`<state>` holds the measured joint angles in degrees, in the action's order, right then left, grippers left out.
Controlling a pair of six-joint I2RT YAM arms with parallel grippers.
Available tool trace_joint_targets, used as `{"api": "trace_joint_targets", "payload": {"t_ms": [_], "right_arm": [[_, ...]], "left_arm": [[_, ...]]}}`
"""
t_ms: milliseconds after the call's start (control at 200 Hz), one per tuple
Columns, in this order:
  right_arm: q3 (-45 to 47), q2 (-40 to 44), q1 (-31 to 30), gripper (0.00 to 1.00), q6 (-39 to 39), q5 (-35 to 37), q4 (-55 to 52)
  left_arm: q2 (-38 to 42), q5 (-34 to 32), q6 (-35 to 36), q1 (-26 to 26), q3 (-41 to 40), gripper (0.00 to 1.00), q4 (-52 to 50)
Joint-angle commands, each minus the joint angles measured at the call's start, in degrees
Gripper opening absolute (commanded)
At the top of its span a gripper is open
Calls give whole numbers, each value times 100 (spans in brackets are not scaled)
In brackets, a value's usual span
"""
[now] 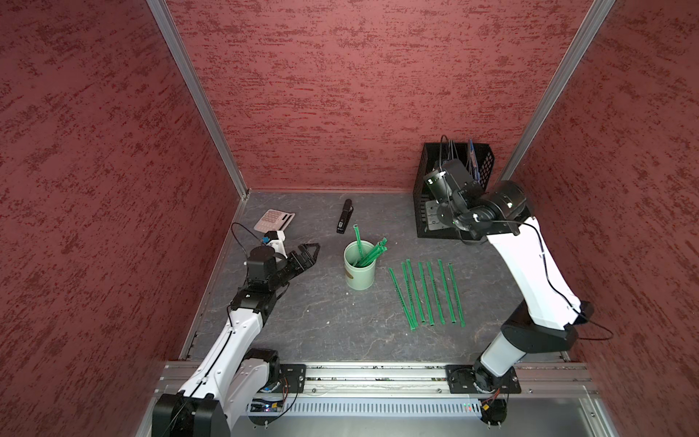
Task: Take the straws out of the storage container
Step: Pick up the straw from the container, then place the straw at the center of the board.
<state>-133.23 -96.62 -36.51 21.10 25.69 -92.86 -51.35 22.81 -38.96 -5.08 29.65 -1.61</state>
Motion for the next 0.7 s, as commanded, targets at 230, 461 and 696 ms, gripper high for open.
{"api": "trace_joint_targets", "payload": {"t_ms": [230, 461, 696], "right_arm": [[1557, 112, 1517, 0, -469, -925, -622], [2307, 137, 2342, 0, -767, -1020, -539], [2521, -61, 2720, 0, -1000, -1323, -551]], "left_arm": [[-96, 17, 94, 36, -30, 100, 222], [-197, 13, 98, 42, -35, 100, 284], [-378, 66, 31, 15, -29, 100, 435]]}}
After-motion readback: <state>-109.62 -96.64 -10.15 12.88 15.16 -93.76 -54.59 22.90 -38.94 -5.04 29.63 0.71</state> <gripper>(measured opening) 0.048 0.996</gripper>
